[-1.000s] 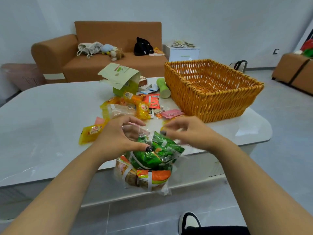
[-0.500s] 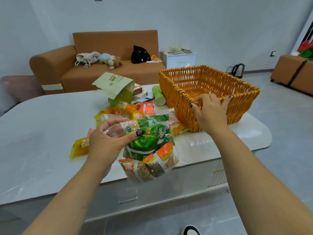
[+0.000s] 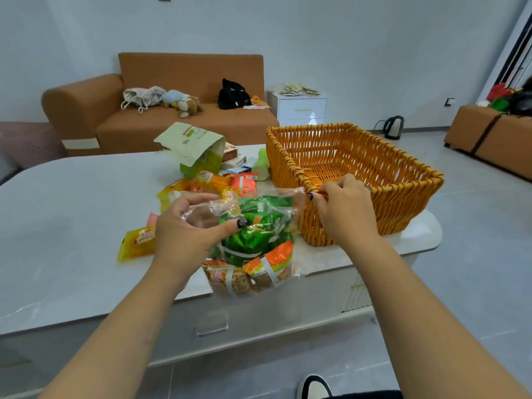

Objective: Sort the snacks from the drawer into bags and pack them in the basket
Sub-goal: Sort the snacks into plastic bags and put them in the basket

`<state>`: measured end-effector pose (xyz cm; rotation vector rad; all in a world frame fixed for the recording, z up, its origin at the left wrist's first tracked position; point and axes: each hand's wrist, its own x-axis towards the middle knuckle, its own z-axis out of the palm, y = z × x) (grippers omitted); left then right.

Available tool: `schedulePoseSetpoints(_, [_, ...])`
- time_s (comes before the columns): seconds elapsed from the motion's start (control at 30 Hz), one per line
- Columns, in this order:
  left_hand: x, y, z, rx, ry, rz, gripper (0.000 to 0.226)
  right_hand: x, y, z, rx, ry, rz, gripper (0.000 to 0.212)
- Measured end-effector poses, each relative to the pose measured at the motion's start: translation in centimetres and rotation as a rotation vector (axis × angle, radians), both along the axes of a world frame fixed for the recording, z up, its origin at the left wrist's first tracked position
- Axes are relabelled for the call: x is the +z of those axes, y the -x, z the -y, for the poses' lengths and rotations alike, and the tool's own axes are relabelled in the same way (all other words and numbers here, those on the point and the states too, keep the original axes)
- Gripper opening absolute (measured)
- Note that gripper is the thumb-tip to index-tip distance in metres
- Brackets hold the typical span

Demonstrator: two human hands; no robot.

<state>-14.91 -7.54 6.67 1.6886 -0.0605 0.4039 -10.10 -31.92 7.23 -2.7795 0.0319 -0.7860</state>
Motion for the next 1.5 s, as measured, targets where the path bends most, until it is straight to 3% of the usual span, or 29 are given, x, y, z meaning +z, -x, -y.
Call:
schedulePoseSetpoints(0.17, [0.6, 1.6, -0.2, -0.078, -0.234, 0.128, 0.051, 3.0, 3.1, -2.5, 0.327, -0.216, 0.173, 0.024])
schedulePoseSetpoints(0.27, [0.9, 1.9, -0.9, -0.088, -0.215, 0.147, 0.057, 5.2, 4.9, -4.2, 0.595, -0.630, -0.119, 0.022])
schedulePoseSetpoints(0.3, [0.8, 1.9, -1.2, -0.090, -0.223, 0.162, 0.058, 5.5, 5.2, -4.6, 0.654, -0.663, -0.221, 0.017])
schedulePoseSetpoints(0.33, [0.8, 2.0, -1.4, -0.090, -0.241, 0.180, 0.057, 5.6, 5.3, -4.9, 0.683, -0.611, -0.313, 0.018])
schedulePoseSetpoints(0.4, [0.7, 2.1, -1.8, -0.097, -0.276, 0.213, 0.054, 5.3, 5.4, -5.5, 0.656, -0.361, -0.458, 0.040])
schedulePoseSetpoints(0.5, [0.3, 1.9, -2.5, -0.130, -0.348, 0.225, 0.057, 4.7, 5.2, -6.9, 0.565, -0.088, -0.507, 0.060])
schedulePoseSetpoints(0.6, [-0.6, 1.3, -3.6, -0.150, -0.345, 0.169, 0.078, 4.2, 4.7, -8.2, 0.519, 0.029, -0.448, 0.063])
schedulePoseSetpoints(0.67, [-1.5, 0.9, -5.1, -0.211, -0.376, 0.051, 0.099, 4.0, 4.5, -8.5, 0.498, 0.037, -0.423, 0.063])
schedulePoseSetpoints(0.73, [-3.0, 0.7, -6.8, -0.293, -0.474, -0.104, 0.106, 4.2, 4.5, -8.3, 0.488, 0.005, -0.441, 0.062])
schedulePoseSetpoints(0.8, [-4.4, 1.0, -7.8, -0.326, -0.513, -0.218, 0.099, 4.7, 4.8, -8.2, 0.502, -0.008, -0.501, 0.061])
schedulePoseSetpoints(0.87, [-5.5, 1.5, -7.5, -0.358, -0.403, -0.267, 0.091, 5.1, 5.1, -8.8, 0.530, 0.041, -0.615, 0.060])
schedulePoseSetpoints(0.97, [-6.1, 2.0, -6.5, -0.374, -0.371, -0.241, 0.064, 4.8, 5.2, -11.1, 0.561, 0.178, -0.799, 0.067])
schedulePoseSetpoints(1.07, [-5.7, 1.8, -6.7, -0.307, -0.433, -0.186, 0.046, 4.0, 4.6, -12.9, 0.593, 0.208, -0.772, 0.076])
schedulePoseSetpoints(1.2, [-5.5, 1.2, -7.3, -0.122, -0.334, -0.124, 0.057, 4.1, 3.8, -11.4, 0.628, -0.027, -0.689, 0.073])
schedulePoseSetpoints(1.33, [-4.4, 1.0, -5.5, 0.035, -0.107, 0.014, 0.079, 5.5, 3.0, -8.6, 0.596, -0.390, -0.581, 0.051])
schedulePoseSetpoints(1.43, [-3.9, 0.6, -4.0, 0.001, 0.054, 0.009, 0.090, 7.2, 2.7, -7.4, 0.571, -0.809, -0.336, 0.039])
schedulePoseSetpoints(1.5, [-4.0, 0.7, -3.1, -0.067, 0.055, -0.018, 0.094, 8.4, 2.0, -6.4, 0.486, -1.001, -0.088, 0.039])
